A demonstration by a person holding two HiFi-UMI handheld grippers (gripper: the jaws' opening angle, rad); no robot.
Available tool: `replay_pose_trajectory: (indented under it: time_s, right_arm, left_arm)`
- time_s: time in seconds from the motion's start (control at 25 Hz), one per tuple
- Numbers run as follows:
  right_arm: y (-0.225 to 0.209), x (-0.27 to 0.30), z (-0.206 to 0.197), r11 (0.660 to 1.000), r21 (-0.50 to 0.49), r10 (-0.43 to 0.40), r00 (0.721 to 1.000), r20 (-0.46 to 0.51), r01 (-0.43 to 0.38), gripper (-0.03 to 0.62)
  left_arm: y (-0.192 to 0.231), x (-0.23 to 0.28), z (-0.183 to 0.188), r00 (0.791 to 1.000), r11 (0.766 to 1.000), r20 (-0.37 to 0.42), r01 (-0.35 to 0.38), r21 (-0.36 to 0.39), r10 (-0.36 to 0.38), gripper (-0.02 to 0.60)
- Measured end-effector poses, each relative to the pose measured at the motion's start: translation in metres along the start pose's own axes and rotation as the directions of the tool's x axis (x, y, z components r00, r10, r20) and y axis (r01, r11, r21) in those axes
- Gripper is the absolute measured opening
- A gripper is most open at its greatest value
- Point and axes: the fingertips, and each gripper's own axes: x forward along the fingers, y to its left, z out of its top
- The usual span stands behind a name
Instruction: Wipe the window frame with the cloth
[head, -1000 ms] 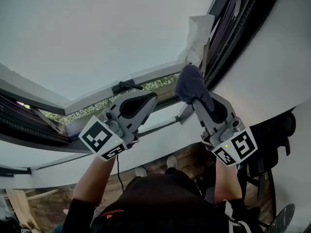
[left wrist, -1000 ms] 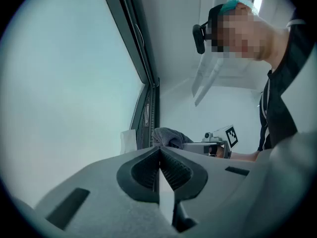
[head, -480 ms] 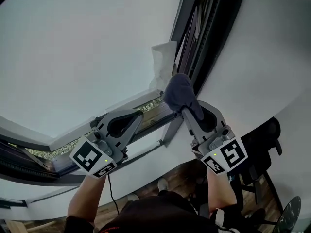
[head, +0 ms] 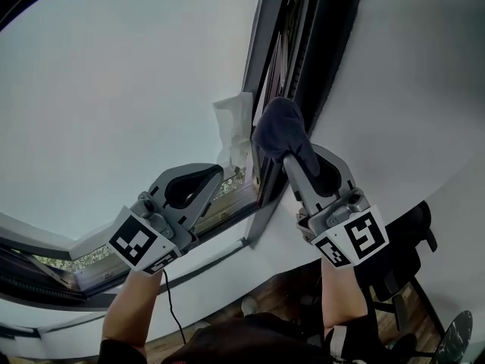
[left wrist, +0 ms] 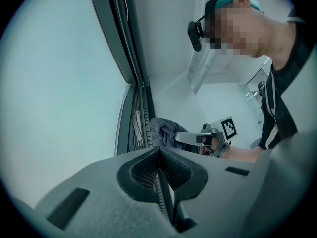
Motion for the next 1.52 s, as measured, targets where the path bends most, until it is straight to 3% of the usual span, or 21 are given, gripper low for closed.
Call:
replay_pose_trajectory:
  time_s: [0.76, 1.52]
  right_arm:
    - [-0.055, 0.037, 0.053, 0.989, -0.039, -0.137, 0.985, 0.101, 0.141, 0.071]
    - [-0.049, 0.031, -0.022, 0.976, 0.103, -0.191, 0.981, -0.020, 0.192, 0.071]
  left_arm:
    - [0.017, 0.040, 0.024, 0.999, 0.998, 0.046, 0.018, 0.060, -0.021, 0.018]
    - [0.015, 0.021, -0.022, 0.999, 0.999, -0.038, 0.015, -0.028, -0.016, 0.018]
